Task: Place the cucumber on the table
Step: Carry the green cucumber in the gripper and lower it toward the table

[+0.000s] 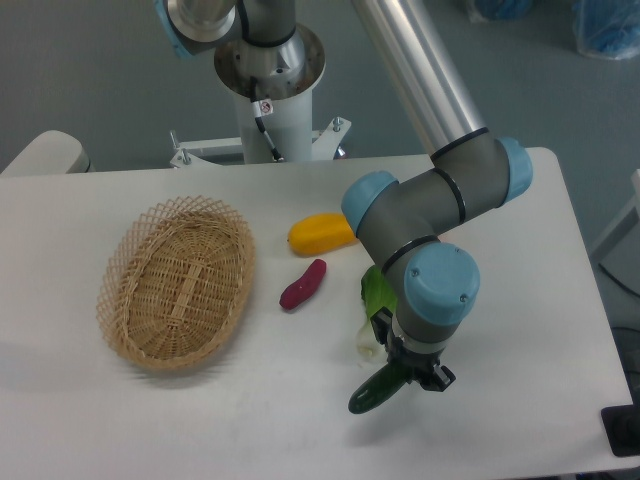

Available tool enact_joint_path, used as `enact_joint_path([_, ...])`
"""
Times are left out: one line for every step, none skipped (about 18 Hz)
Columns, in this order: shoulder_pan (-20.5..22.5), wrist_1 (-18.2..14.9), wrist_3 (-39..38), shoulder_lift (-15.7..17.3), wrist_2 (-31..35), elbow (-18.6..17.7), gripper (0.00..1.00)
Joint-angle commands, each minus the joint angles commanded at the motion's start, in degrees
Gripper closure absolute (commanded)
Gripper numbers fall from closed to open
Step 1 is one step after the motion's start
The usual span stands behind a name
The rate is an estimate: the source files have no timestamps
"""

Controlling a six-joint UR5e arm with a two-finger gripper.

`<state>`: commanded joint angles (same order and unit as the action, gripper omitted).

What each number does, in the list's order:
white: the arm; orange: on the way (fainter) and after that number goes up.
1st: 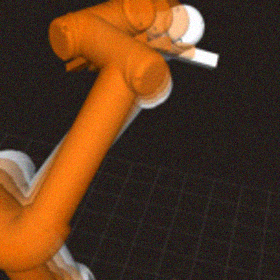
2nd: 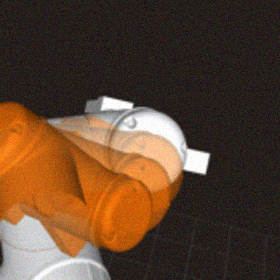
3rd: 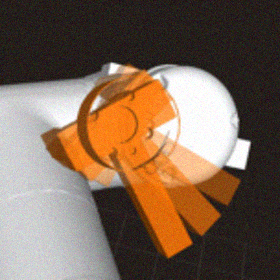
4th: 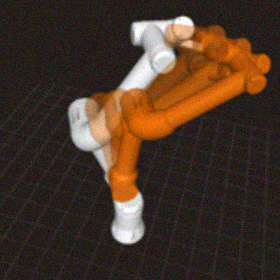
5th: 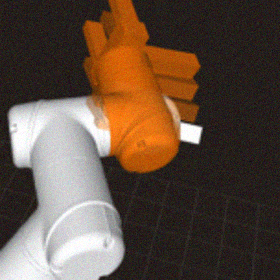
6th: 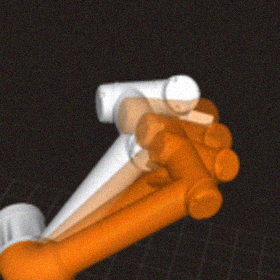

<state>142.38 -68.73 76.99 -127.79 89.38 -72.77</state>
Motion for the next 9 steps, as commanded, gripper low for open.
enact_joint_path([0.0,0.0,0.1,0.0,0.0,0.0,0.81])
enact_joint_path([0.0,0.0,0.1,0.0,0.0,0.0,0.81])
enact_joint_path([0.0,0.0,0.0,0.0,0.0,0.1,0.81])
enact_joint_path([0.0,0.0,0.0,0.0,0.0,0.1,0.81])
enact_joint_path([0.0,0.0,0.0,0.0,0.1,0.2,0.81])
enact_joint_path([-0.1,0.0,-0.1,-0.2,0.1,0.3,0.81])
enact_joint_path([-0.1,0.0,-0.2,-0.3,0.3,0.8,0.81])
enact_joint_path([-0.1,0.0,-0.1,-0.6,0.7,1.1,0.81])
enact_joint_path([-0.1,0.0,0.0,-0.6,1.2,1.1,0.81])
